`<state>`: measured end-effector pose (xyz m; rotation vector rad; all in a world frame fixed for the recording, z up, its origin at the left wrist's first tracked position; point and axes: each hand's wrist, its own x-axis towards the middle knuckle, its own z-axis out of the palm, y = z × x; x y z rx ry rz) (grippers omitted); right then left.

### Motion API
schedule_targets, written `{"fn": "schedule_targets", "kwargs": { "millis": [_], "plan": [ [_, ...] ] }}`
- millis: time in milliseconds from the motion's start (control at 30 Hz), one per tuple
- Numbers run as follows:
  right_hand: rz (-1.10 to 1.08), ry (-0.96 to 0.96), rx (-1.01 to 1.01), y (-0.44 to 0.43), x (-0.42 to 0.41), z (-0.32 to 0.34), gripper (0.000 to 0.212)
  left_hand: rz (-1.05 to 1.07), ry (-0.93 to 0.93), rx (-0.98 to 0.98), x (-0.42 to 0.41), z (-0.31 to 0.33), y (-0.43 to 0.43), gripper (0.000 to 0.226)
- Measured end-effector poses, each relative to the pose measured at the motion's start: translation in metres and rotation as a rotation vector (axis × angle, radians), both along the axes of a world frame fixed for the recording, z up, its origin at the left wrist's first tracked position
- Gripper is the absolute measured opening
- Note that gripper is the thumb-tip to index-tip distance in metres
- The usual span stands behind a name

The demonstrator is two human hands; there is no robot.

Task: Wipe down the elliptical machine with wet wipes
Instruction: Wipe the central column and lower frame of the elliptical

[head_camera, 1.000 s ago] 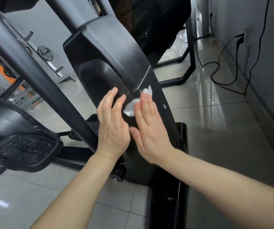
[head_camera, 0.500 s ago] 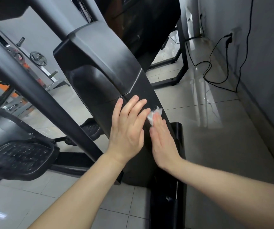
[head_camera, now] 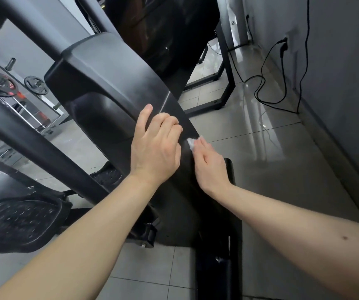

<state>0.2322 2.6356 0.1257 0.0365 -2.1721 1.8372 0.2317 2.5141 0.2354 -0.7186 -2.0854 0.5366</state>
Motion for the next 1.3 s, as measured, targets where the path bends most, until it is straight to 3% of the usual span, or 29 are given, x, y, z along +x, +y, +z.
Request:
{"fn": "schedule_targets", "kwargs": {
  "millis": [100,200,333,433,533,767,967,1167,1300],
  "plan": [
    [-0.030,0.068,0.029,0.002,-0.014,0.003,0.034,-0.056,0.031,0.010,-0.005,-0.004,-0.002,0.033],
    [-0.109,-0.014,-0.122,0.011,-0.029,-0.010,0.022,-0.105,0.063,0.012,-0.010,-0.006,-0.004,0.030],
    [-0.169,-0.079,-0.179,0.015,-0.049,-0.003,0.003,-0.129,0.077,0.031,-0.011,-0.008,-0.006,0.030],
    [-0.082,0.010,-0.273,0.015,-0.055,0.022,0.010,-0.128,0.082,0.034,-0.012,-0.009,-0.006,0.033],
    [-0.058,0.059,-0.230,0.009,-0.057,0.030,0.012,-0.135,0.091,0.037,-0.013,-0.010,-0.007,0.033],
    [-0.164,-0.218,-0.219,0.015,-0.058,-0.031,0.016,-0.151,0.111,0.057,-0.013,-0.011,-0.004,0.029],
    [-0.076,0.006,-0.171,0.015,-0.062,0.006,0.012,-0.150,0.126,0.052,-0.016,-0.013,-0.004,0.029],
    [-0.080,-0.139,-0.136,0.023,-0.059,-0.022,0.015,-0.146,0.116,0.044,-0.014,-0.014,-0.003,0.027],
    [-0.007,0.042,-0.216,0.021,-0.062,0.028,0.009,-0.153,0.135,0.050,-0.015,-0.014,-0.003,0.030]
  ]
}}
